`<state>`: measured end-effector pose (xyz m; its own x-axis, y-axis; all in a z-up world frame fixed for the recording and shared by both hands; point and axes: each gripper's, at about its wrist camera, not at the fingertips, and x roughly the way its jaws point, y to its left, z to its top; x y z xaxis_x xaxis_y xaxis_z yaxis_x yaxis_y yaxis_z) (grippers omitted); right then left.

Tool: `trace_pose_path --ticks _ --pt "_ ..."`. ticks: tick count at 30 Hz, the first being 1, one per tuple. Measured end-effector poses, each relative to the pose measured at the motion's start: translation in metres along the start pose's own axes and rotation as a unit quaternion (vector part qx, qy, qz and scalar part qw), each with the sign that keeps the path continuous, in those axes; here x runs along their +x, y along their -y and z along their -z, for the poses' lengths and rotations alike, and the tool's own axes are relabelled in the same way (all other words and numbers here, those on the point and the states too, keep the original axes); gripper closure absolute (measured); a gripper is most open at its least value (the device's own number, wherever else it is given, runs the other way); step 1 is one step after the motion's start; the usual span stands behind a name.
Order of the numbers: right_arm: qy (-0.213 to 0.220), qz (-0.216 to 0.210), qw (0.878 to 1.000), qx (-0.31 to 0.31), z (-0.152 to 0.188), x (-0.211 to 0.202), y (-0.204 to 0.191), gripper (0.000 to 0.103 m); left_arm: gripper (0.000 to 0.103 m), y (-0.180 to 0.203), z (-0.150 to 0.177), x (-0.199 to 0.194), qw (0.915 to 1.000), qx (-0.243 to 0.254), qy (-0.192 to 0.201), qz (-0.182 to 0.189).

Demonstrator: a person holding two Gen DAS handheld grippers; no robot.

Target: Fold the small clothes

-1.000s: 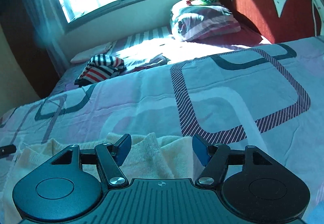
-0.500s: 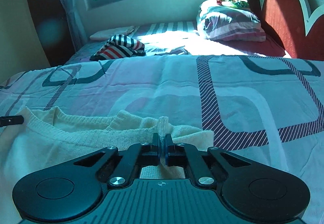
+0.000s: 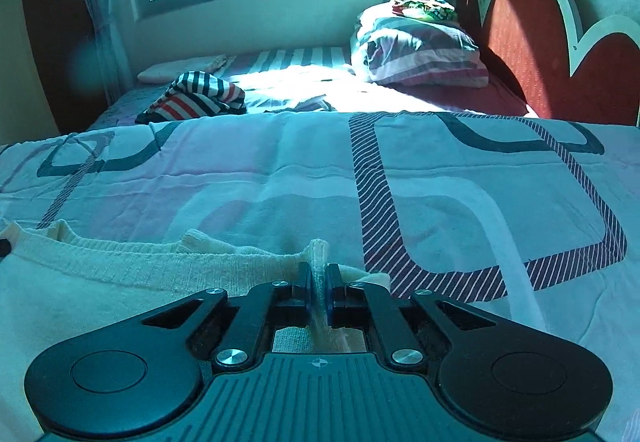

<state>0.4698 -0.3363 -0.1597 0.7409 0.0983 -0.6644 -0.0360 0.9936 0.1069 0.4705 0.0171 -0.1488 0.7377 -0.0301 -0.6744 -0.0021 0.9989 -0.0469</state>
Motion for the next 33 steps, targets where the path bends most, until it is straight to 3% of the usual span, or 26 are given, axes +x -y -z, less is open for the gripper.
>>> trace_pose_path --ticks 1,2,3,9,15,20,26,33 --pt "0.010 0.003 1.000 -0.001 -0.001 -0.007 -0.001 0.079 0.025 -0.001 0.000 -0.004 1.0000 0.000 0.001 -0.005" --pt "0.019 0.004 1.000 -0.001 -0.002 -0.014 -0.002 0.074 0.018 -0.003 0.001 -0.013 0.9998 -0.005 0.012 -0.012" --pt "0.027 0.000 1.000 -0.003 -0.002 -0.020 -0.003 0.066 0.019 -0.004 0.002 -0.020 0.9997 -0.005 0.022 -0.013" --pt "0.028 -0.037 0.999 -0.028 0.004 -0.040 -0.030 0.066 0.021 0.004 0.006 -0.045 0.9999 0.009 0.009 0.001" --pt "-0.001 -0.064 0.997 -0.043 0.019 -0.034 -0.069 0.066 0.023 0.045 0.012 -0.053 0.9982 0.040 -0.007 0.045" --pt "-0.003 -0.076 0.996 -0.053 0.023 -0.028 -0.091 0.066 0.023 0.071 0.016 -0.045 0.9974 0.050 -0.016 0.050" --pt "-0.014 -0.059 0.997 -0.058 0.024 -0.015 -0.091 0.066 0.023 0.079 0.018 -0.022 0.9971 0.057 -0.038 0.033" --pt "-0.010 -0.002 0.999 -0.031 0.034 -0.015 -0.044 0.066 0.020 0.050 0.022 -0.015 0.9984 0.039 -0.041 0.007"
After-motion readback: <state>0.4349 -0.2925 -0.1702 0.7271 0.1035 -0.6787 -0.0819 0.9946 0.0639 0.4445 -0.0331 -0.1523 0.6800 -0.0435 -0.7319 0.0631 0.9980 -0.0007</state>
